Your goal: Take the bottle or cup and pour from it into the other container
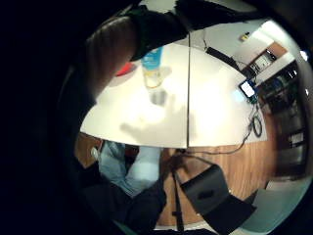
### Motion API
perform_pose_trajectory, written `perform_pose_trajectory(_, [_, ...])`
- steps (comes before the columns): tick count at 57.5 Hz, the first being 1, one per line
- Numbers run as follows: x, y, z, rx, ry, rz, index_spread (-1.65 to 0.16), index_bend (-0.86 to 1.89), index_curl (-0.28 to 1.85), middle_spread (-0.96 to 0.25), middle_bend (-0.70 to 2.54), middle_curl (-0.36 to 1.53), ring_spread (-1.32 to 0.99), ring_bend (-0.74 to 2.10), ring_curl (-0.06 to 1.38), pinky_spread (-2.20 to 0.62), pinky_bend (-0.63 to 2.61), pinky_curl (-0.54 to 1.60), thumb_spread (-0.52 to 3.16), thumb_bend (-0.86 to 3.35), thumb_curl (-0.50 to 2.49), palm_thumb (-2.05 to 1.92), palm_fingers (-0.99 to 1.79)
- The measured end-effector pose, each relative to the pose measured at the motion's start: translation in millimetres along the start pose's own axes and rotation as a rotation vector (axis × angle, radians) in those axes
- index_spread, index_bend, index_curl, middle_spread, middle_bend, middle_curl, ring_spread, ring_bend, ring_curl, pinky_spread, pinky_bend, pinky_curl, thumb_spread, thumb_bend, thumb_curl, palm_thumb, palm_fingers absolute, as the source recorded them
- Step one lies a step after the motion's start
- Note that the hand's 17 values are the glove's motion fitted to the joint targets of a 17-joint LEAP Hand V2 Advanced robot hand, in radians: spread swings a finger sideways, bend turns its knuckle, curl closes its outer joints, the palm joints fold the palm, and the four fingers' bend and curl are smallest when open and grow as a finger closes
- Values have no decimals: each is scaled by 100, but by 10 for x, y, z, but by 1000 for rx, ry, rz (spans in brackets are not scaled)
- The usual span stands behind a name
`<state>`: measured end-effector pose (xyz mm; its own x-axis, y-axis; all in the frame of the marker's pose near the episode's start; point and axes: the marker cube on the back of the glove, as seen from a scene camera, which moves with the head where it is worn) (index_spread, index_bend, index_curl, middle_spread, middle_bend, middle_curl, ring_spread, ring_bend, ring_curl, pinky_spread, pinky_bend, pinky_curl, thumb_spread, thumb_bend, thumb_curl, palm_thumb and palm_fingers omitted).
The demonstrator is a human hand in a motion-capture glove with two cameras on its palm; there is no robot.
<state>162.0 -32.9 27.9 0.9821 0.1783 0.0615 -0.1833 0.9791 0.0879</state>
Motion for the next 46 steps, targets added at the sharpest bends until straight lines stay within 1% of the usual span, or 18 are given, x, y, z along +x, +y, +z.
perform_pose_trajectory(4, [256, -186, 108, 65, -17, 21, -35, 12, 24, 0, 35, 31, 17, 23, 23, 38, 27, 30, 94, -3, 30, 23, 41])
perform_pose_trajectory(6, [358, -203, 159, 53, -26, 21, -35, 13, 24, 0, 35, 31, 17, 23, 24, 38, 27, 30, 94, -3, 31, 24, 41])
perform_pose_trajectory(9, [458, -182, 218, 7, -46, 109, -35, 13, 24, 0, 35, 32, 17, 22, 24, 38, 27, 31, 94, -3, 31, 24, 41])
perform_pose_trajectory(11, [524, -158, 254, -23, -63, 141, -35, 13, 24, 0, 35, 32, 17, 22, 24, 38, 27, 31, 93, -3, 31, 24, 40])
perform_pose_trajectory(14, [591, -271, 321, -13, -89, 262, -35, 12, 24, 0, 36, 32, 17, 22, 24, 39, 27, 31, 93, -3, 32, 25, 40])
perform_pose_trajectory(16, [637, -333, 369, 6, -111, 305, -35, 12, 24, 0, 35, 33, 17, 22, 25, 39, 27, 32, 92, -3, 32, 25, 40])
perform_pose_trajectory(22, [800, -423, 541, 41, -235, 253, -35, 13, 23, 0, 35, 33, 17, 21, 25, 39, 28, 32, 92, -3, 33, 26, 39])
perform_pose_trajectory(31, [936, -834, 879, 86, -553, 314, -33, 12, 23, 0, 36, 34, 17, 21, 26, 39, 28, 33, 91, -3, 34, 29, 39])
perform_pose_trajectory(37, [997, -1032, 1095, 92, -782, 308, -32, 11, 23, 0, 37, 34, 17, 22, 26, 39, 29, 34, 90, -3, 34, 32, 37])
perform_pose_trajectory(42, [1042, -1203, 1243, 77, -897, 325, -31, 11, 22, 1, 37, 34, 17, 22, 27, 39, 30, 34, 89, -3, 35, 34, 36])
perform_pose_trajectory(46, [1057, -1312, 1339, 83, -956, 311, -30, 11, 22, 2, 37, 34, 17, 22, 27, 39, 31, 35, 89, -3, 35, 34, 35])
